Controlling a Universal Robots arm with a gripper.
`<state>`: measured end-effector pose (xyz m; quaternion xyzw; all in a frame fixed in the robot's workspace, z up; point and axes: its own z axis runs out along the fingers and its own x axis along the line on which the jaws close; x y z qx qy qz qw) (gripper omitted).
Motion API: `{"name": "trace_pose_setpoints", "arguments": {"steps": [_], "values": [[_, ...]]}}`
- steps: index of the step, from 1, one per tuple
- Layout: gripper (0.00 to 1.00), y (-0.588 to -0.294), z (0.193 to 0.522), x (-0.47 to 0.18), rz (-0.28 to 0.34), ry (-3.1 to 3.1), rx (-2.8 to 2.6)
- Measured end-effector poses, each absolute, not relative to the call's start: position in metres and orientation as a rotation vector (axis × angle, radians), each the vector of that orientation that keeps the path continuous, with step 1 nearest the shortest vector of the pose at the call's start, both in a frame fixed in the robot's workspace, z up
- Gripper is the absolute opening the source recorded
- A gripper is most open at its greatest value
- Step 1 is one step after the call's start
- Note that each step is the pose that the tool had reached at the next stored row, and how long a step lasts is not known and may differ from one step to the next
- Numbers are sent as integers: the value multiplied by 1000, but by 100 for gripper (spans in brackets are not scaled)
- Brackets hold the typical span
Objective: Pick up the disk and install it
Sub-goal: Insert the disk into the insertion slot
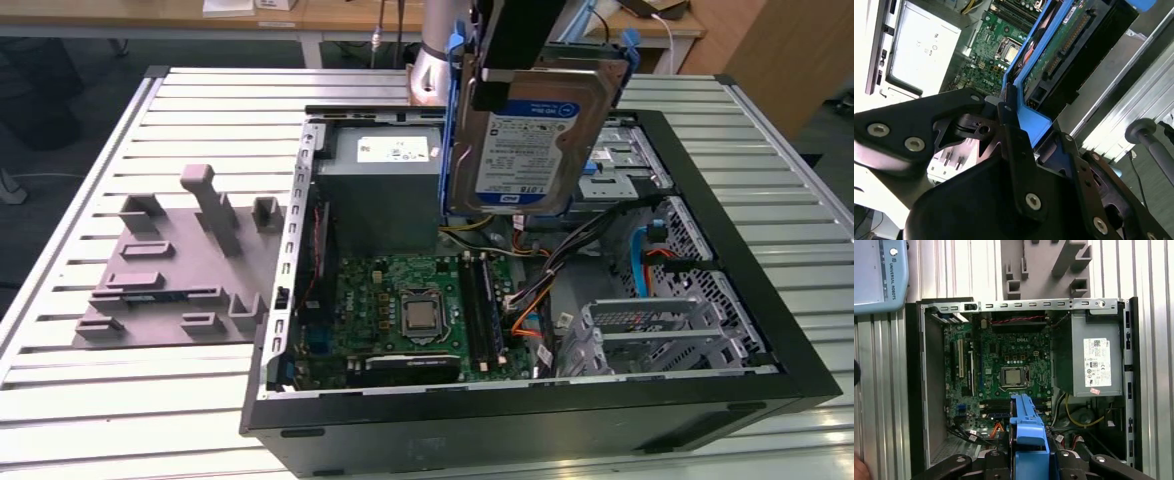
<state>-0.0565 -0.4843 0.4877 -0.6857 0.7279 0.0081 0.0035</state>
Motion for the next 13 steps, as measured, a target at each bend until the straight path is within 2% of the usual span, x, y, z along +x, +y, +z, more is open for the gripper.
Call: {"name": "trace_pose_setpoints", "arguments": {"steps": [13], "values": [[36,-501,488,-56,25,2282,-2150]]}}
